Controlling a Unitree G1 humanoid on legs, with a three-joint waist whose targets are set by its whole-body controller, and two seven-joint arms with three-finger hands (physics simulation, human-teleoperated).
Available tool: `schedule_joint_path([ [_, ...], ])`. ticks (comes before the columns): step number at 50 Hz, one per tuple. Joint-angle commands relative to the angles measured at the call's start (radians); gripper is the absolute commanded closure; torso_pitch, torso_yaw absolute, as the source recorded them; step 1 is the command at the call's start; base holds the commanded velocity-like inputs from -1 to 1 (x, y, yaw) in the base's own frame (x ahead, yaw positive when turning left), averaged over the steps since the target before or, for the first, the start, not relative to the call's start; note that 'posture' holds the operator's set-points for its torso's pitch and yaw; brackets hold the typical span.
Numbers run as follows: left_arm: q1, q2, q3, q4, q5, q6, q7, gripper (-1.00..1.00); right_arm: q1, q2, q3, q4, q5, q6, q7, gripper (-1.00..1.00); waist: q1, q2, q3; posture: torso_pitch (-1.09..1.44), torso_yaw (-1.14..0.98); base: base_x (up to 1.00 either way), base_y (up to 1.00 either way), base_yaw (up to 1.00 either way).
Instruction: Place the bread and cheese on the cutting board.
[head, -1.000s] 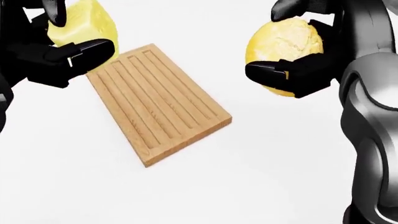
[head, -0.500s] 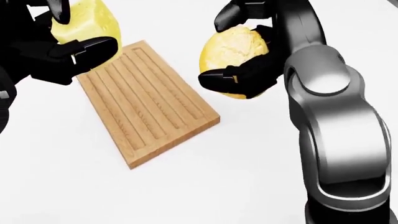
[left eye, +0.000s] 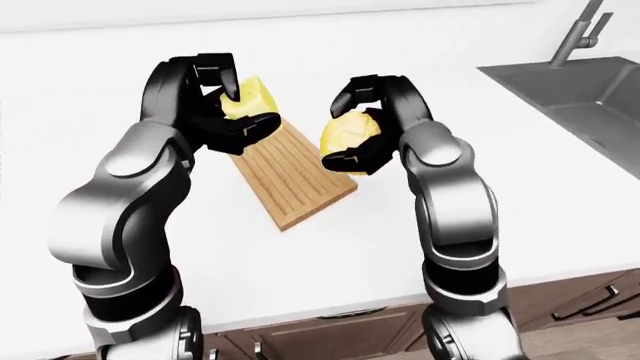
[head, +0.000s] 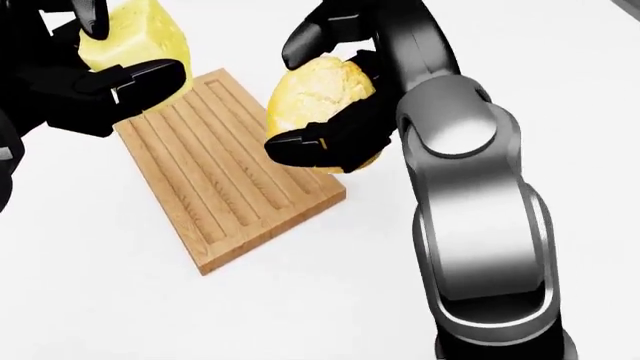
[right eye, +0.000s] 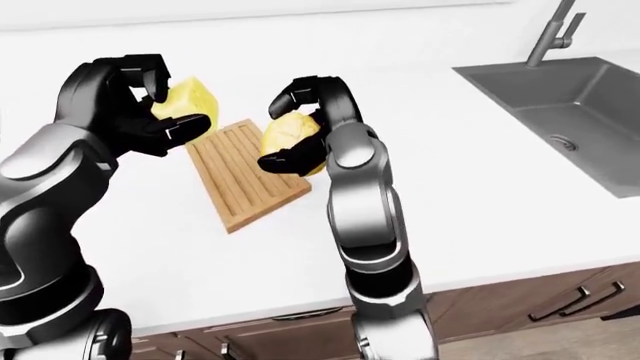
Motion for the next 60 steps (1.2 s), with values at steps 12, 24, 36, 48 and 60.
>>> schedule_joint_path([
  [12, -0.031, 0.016, 0.015, -0.027, -0.003, -0.042, 0.005, 0.97, 0.036, 0.081, 0.032, 0.066, -0.046, -0.198, -0.004, 1.00, -0.002, 0.012, -0.031, 0.00, 0.00, 0.00, 0.00, 0.00],
  [24, -0.024, 0.015, 0.017, -0.029, -0.004, -0.044, 0.005, 0.97, 0.051, 0.107, 0.028, 0.096, -0.076, -0.260, 0.007, 0.55, -0.002, 0.014, -0.033, 0.00, 0.00, 0.00, 0.00, 0.00],
  [36, -0.023, 0.012, 0.016, -0.026, -0.005, -0.049, 0.007, 0.97, 0.075, 0.116, 0.030, 0.106, -0.079, -0.277, 0.006, 0.57, -0.002, 0.014, -0.035, 0.00, 0.00, 0.00, 0.00, 0.00],
  [48, -0.037, 0.019, 0.019, -0.020, -0.012, -0.043, 0.008, 0.97, 0.087, 0.121, 0.031, 0.107, -0.079, -0.284, 0.004, 0.06, -0.003, 0.014, -0.034, 0.00, 0.00, 0.00, 0.00, 0.00],
  [60, -0.022, 0.017, 0.016, -0.020, -0.010, -0.054, 0.006, 0.97, 0.109, 0.129, 0.034, 0.114, -0.071, -0.301, -0.005, -1.00, -0.003, 0.015, -0.035, 0.00, 0.00, 0.00, 0.00, 0.00],
])
